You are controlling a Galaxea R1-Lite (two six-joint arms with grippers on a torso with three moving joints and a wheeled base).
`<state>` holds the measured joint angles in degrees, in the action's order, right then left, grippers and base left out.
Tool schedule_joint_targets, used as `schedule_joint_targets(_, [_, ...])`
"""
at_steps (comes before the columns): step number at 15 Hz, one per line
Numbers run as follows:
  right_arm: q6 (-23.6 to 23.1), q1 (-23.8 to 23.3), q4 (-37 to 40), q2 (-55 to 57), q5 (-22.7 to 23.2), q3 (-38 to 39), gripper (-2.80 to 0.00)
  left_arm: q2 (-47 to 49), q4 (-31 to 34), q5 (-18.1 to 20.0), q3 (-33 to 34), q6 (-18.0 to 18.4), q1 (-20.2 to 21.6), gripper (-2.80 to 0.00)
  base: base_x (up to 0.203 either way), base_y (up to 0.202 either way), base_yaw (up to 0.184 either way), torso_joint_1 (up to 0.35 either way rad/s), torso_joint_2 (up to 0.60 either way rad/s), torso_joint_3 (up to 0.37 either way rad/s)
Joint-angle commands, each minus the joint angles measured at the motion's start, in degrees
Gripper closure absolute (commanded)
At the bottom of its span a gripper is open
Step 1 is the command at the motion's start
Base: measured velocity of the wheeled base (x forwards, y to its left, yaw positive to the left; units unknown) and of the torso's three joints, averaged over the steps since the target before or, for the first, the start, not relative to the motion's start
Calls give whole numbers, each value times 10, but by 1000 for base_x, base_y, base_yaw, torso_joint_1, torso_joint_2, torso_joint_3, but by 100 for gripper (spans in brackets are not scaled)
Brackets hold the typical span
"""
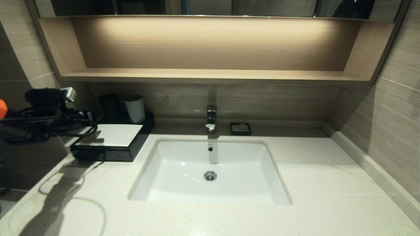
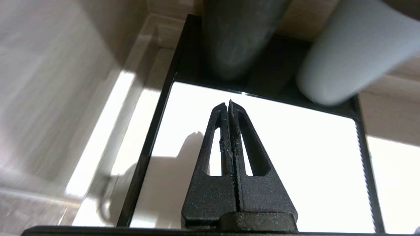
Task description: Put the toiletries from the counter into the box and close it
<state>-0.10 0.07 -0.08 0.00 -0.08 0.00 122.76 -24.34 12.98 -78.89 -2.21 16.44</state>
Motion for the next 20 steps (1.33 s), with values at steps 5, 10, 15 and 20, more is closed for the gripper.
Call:
schedule_joint_targets(5, [0, 0, 0, 0, 0, 1, 0, -155, -20, 2, 156, 11, 7, 0, 0, 0, 0, 0, 0, 0])
schedule_joint_targets(10, [0, 0, 0, 0, 0, 1, 0, -261, -73, 5, 284, 18, -10, 0, 0, 0, 0, 0, 0, 0])
schedule_joint_targets(15, [0, 0, 0, 0, 0, 1, 0, -387, -107, 10, 395, 15, -25, 0, 0, 0, 0, 0, 0, 0])
schedule_joint_targets(20, [0, 0, 0, 0, 0, 1, 0, -485, -103, 19, 459, 14, -25, 0, 0, 0, 0, 0, 0, 0])
